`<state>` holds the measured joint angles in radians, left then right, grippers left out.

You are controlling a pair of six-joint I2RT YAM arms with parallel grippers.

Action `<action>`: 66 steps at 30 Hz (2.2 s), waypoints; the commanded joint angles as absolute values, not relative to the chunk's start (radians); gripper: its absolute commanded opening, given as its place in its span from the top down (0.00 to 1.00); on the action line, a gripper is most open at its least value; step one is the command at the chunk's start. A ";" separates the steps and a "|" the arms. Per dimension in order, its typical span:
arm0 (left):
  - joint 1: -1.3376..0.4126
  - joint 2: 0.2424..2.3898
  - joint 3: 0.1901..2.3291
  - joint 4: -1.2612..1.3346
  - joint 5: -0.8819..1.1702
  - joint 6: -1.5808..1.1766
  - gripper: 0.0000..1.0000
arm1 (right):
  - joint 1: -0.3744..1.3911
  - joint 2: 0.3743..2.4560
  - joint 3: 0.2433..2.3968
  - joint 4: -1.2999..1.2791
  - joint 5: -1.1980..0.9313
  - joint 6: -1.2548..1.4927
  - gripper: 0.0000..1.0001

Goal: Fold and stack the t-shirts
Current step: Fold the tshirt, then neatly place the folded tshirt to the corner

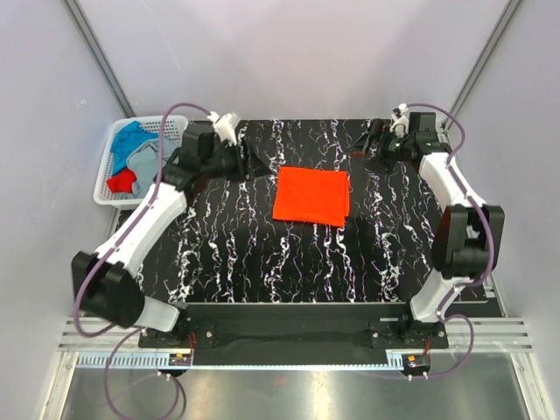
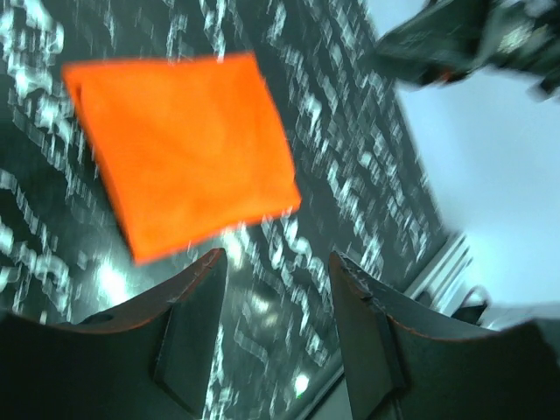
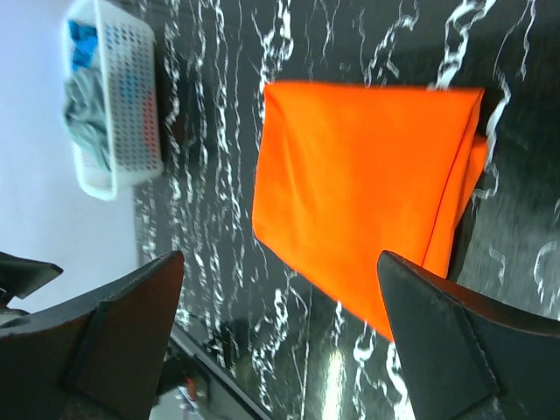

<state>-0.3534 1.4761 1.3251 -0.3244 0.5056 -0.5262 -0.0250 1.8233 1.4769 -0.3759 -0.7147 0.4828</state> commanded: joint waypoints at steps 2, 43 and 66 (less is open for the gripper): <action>-0.368 1.341 1.163 -0.466 0.454 -0.398 0.43 | 0.047 1.697 1.375 -0.500 -0.499 0.382 0.00; -0.348 1.043 0.988 -0.483 0.400 -0.348 0.01 | 0.084 1.986 1.319 -0.380 -0.463 0.333 0.25; -0.347 1.051 0.973 -0.485 0.385 -0.351 0.01 | 0.006 2.154 1.537 -0.463 -0.469 0.173 0.93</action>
<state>-0.3508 1.0492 0.9710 -0.5236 0.3904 -0.3477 0.0532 2.1147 1.4563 -0.4213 -0.4637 0.2321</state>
